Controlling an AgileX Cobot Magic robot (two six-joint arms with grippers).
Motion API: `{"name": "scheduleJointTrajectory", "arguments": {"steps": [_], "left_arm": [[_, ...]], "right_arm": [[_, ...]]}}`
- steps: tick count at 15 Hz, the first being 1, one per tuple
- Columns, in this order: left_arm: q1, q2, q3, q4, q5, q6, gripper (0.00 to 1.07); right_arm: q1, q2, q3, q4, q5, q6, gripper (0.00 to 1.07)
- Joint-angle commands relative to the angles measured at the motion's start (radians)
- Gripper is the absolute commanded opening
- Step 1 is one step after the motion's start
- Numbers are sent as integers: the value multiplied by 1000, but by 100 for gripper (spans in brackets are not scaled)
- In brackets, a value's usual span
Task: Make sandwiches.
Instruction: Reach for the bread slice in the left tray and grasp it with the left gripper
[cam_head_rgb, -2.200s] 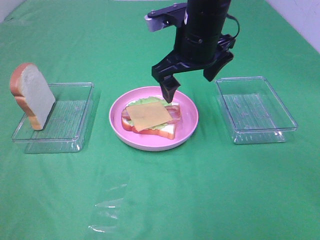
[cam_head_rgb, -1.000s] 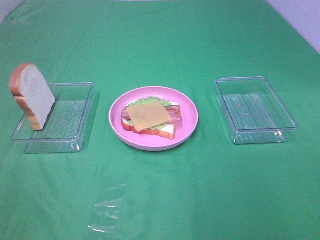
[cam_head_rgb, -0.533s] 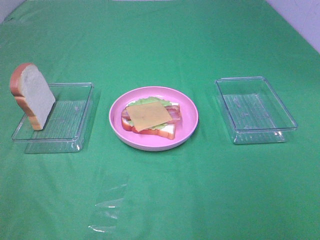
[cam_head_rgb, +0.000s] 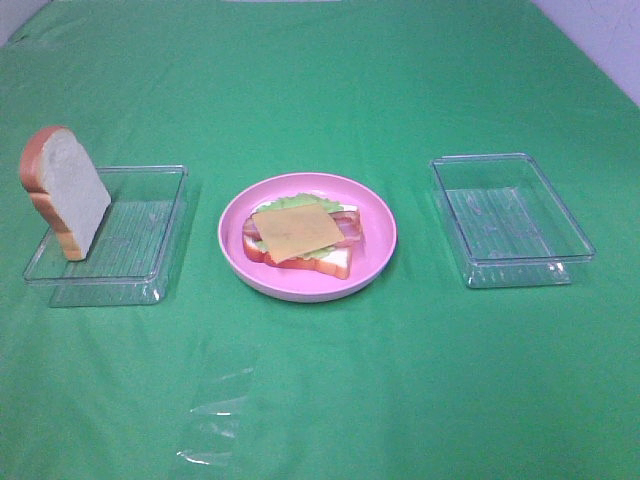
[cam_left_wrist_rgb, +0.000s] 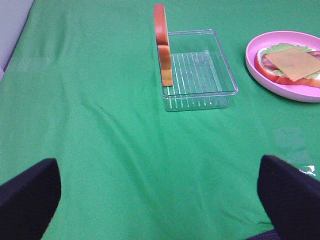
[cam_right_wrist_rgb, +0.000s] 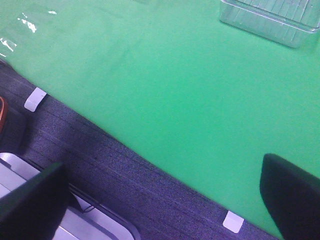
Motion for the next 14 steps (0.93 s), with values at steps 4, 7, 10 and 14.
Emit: {"name": "scheduleJointTrajectory", "arguments": {"steps": [4, 7, 10, 14], "left_arm": [[3, -14, 3, -4, -5, -2, 101], [3, 36, -22, -7, -49, -23, 101], [3, 263, -47, -12, -217, -93, 100], [3, 750, -183, -43, -304, -96, 100]], "right_arm": [[-290, -164, 3, 6, -8, -9, 99], [-422, -266, 3, 6, -8, -8, 99], [-432, -274, 1, 13, -7, -8, 99], [-432, -274, 1, 13, -7, -8, 98]]}}
